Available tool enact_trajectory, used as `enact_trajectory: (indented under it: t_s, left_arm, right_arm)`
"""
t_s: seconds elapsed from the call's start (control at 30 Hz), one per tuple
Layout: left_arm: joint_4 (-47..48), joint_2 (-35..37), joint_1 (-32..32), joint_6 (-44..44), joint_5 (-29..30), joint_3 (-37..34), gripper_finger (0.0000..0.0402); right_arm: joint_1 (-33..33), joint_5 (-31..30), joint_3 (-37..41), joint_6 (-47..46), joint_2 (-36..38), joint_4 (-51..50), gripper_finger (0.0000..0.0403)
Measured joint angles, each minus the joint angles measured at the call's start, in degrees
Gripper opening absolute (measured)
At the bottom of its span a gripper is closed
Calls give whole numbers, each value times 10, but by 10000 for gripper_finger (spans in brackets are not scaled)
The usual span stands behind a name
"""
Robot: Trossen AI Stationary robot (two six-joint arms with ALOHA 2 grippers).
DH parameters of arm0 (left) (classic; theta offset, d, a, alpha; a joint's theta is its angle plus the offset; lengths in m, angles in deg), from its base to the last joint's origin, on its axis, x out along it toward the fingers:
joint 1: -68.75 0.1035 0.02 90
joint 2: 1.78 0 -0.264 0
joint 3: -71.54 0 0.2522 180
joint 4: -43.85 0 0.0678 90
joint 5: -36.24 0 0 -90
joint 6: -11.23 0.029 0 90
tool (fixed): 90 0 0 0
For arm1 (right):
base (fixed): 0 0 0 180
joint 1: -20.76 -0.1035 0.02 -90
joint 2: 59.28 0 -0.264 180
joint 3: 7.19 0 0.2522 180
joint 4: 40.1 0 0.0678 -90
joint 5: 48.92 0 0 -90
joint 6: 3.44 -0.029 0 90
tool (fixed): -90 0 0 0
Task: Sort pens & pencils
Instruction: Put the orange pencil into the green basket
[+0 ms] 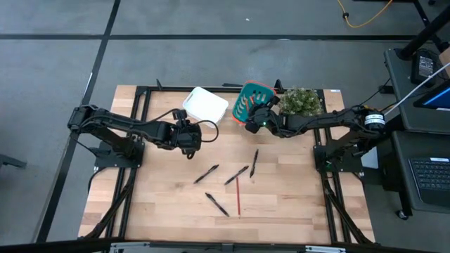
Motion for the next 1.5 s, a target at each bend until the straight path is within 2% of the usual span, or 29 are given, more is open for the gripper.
enact_trajectory:
  t_s: [0.23, 0.57, 0.73, 0.97, 1.2, 1.5]
  left_arm:
    - [-9, 0, 0, 7, 0, 0, 108]
    - [-15, 0, 0, 7, 0, 0, 108]
    - [-16, 0, 0, 7, 0, 0, 108]
    - [-16, 0, 0, 7, 0, 0, 108]
    - [-16, 0, 0, 7, 0, 0, 108]
    - [-16, 0, 0, 7, 0, 0, 108]
  right_arm:
    - [36, 46, 0, 19, -21, -8, 25]
    - [52, 62, 0, 18, -52, 1, 25]
    - [67, 120, 0, 10, -52, 1, 25]
    - [78, 124, 0, -4, -52, 1, 39]
    - [78, 126, 0, -6, -52, 1, 35]
    - [77, 126, 0, -20, -52, 8, 80]
